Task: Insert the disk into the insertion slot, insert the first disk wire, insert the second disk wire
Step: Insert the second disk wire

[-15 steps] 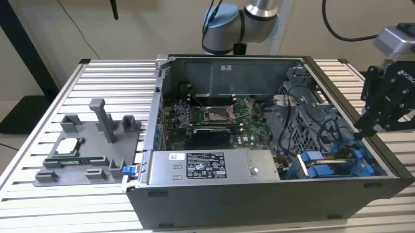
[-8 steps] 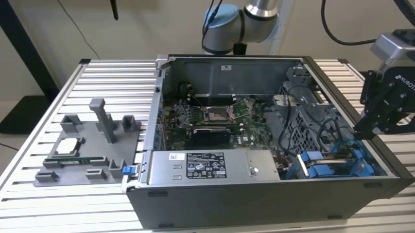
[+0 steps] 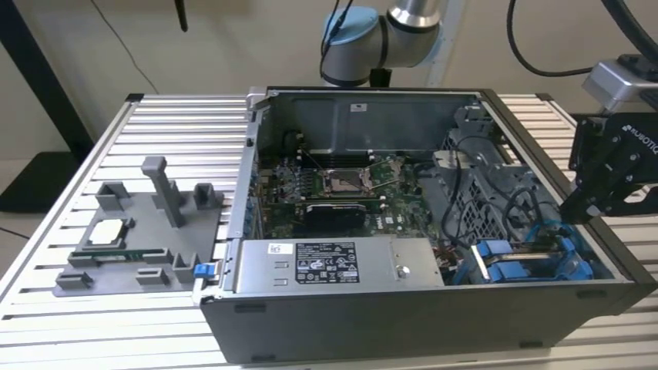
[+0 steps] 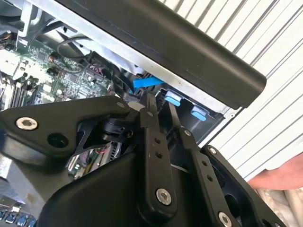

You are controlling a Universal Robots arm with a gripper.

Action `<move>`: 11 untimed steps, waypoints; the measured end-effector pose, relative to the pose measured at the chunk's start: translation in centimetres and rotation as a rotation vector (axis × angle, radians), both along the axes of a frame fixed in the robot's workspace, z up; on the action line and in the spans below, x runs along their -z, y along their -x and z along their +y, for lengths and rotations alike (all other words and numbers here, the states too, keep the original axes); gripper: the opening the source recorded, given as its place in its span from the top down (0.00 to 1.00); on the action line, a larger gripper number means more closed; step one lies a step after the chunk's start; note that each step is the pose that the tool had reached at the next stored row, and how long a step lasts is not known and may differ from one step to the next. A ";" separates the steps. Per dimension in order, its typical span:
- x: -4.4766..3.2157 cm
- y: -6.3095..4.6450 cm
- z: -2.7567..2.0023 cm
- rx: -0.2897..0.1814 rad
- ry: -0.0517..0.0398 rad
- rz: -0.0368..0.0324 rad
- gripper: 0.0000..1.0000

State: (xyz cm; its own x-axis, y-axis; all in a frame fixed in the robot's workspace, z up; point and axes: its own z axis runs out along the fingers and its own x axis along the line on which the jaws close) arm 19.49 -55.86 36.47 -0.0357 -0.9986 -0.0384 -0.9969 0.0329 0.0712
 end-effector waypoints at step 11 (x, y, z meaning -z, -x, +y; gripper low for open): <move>-0.06 0.0 -0.30 0.000 0.0001 -0.0006 1.00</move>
State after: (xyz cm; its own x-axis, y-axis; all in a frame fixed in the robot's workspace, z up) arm 19.45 -56.16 36.54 -0.0356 -0.9986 -0.0384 -0.9970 0.0329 0.0706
